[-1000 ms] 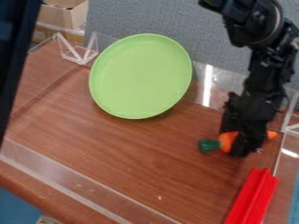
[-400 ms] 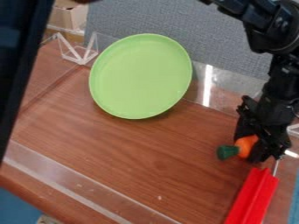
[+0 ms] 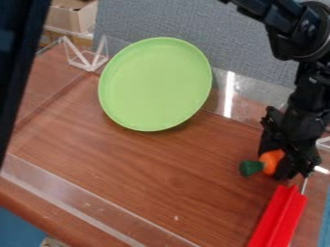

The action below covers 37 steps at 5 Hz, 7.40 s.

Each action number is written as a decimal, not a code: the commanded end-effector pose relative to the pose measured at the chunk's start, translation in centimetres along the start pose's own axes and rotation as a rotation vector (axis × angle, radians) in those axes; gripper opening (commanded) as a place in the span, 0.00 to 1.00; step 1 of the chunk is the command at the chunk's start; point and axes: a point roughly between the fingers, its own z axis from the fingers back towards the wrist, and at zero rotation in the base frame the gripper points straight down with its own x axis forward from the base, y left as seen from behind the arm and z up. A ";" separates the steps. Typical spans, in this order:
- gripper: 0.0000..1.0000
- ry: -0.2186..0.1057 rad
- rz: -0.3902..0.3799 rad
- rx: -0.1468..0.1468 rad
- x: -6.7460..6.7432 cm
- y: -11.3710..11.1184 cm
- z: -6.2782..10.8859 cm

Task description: Put the carrot on the left side

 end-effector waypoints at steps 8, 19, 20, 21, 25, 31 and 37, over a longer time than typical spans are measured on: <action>0.00 -0.103 0.500 0.159 -12.8 2.4 8.5; 1.00 -0.125 0.919 0.053 -10.7 -0.1 2.2; 1.00 -0.154 0.980 0.054 -8.5 -1.4 2.8; 1.00 -0.185 0.978 0.042 -6.7 -0.6 3.1; 1.00 -0.138 1.020 0.088 -9.4 0.8 1.0; 0.00 -0.179 0.938 0.043 -12.0 4.2 8.6; 0.00 -0.166 0.638 -0.038 -10.4 4.8 5.0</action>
